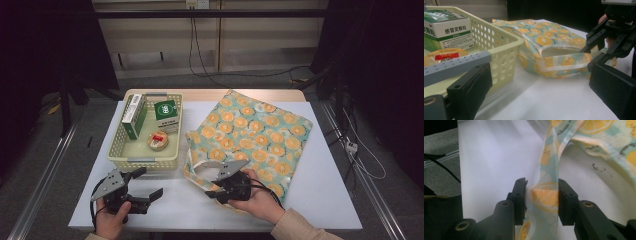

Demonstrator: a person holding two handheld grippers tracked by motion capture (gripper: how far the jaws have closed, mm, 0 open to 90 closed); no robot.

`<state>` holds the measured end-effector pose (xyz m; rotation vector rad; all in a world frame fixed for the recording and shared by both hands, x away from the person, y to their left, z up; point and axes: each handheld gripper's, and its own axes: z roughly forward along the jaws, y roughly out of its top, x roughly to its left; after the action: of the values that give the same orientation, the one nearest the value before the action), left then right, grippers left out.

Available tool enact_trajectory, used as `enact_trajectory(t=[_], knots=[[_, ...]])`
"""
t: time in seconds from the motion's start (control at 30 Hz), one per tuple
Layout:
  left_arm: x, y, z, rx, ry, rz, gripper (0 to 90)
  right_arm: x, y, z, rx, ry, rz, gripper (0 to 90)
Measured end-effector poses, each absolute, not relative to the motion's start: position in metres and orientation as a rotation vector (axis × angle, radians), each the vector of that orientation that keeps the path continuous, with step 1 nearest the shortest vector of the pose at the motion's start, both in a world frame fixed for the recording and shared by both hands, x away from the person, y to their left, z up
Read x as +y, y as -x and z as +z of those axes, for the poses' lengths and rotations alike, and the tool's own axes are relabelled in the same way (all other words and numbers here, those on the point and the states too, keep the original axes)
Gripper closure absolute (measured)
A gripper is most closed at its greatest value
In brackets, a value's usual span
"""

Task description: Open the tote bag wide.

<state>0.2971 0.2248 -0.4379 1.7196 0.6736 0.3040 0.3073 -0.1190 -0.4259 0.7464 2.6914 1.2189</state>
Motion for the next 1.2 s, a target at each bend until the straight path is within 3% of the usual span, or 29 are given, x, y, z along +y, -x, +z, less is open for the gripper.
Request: enact_trajectory(t=[0.07, 0.13, 0.27, 0.7, 1.2], knots=[[0.225, -0.297, -0.438, 0.674, -1.720, 0.304, 4.5, -0.122, -0.309, -0.421, 2.682, -0.754, 1.227, 67.4], [0.225, -0.297, -0.438, 0.672, -1.721, 0.305, 4.4, -0.125, -0.311, -0.416, 2.673, -0.749, 1.241, 79.1], [0.225, -0.297, -0.438, 0.671, -1.720, 0.306, 4.5, -0.132, -0.319, -0.406, 2.656, -0.770, 1.265, 84.8], [0.227, -0.297, -0.438, 0.676, -1.713, 0.309, 4.5, -0.190, -0.374, -0.391, 2.467, -1.017, 1.301, 87.4], [0.228, -0.297, -0.437, 0.669, -1.705, 0.310, 4.4, -0.249, -0.430, -0.413, 2.282, -1.295, 1.232, 87.7]])
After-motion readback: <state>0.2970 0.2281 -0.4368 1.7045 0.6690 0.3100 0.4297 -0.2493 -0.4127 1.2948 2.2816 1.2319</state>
